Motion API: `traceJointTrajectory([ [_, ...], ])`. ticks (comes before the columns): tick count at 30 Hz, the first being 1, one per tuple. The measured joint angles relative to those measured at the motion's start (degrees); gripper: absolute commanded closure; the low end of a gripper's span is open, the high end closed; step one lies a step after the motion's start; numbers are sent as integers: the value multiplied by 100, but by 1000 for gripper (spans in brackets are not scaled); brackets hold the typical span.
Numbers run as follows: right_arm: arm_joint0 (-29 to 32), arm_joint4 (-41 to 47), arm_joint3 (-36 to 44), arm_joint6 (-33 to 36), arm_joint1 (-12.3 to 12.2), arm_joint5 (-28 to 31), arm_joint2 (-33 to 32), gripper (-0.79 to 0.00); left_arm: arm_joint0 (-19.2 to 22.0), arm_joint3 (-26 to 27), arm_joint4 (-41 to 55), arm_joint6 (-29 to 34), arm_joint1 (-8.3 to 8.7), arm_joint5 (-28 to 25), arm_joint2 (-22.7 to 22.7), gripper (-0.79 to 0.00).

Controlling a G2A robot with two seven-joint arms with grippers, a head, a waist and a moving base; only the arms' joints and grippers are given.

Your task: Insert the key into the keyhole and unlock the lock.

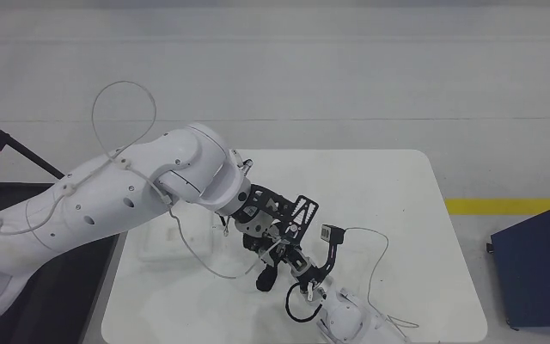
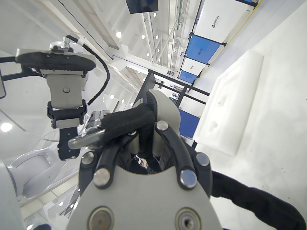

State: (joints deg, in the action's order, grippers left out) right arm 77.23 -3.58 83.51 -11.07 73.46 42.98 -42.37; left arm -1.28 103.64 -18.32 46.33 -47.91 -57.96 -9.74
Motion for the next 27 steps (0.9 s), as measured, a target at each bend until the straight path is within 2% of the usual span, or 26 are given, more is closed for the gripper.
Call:
traceJointTrajectory([
  [7,0,0,0,0,0,0,0,0,94,-73,239,-5,40,-4,0,-785],
  [11,0,0,0,0,0,0,0,0,211,-146,408,-6,174,-4,-28,-785],
  [16,20,5,28,19,1,-60,-22,0,92,-155,386,-173,616,-4,-386,-785],
  [19,87,37,80,49,4,-175,-120,0,-122,-41,205,-329,994,-4,-691,-785],
  [23,182,33,107,164,-7,-402,-271,0,-604,206,-321,-533,1550,-4,-1100,-785],
  [27,316,232,267,564,-81,-868,-535,0,-1132,536,-820,-908,1954,-4,-1394,-785],
])
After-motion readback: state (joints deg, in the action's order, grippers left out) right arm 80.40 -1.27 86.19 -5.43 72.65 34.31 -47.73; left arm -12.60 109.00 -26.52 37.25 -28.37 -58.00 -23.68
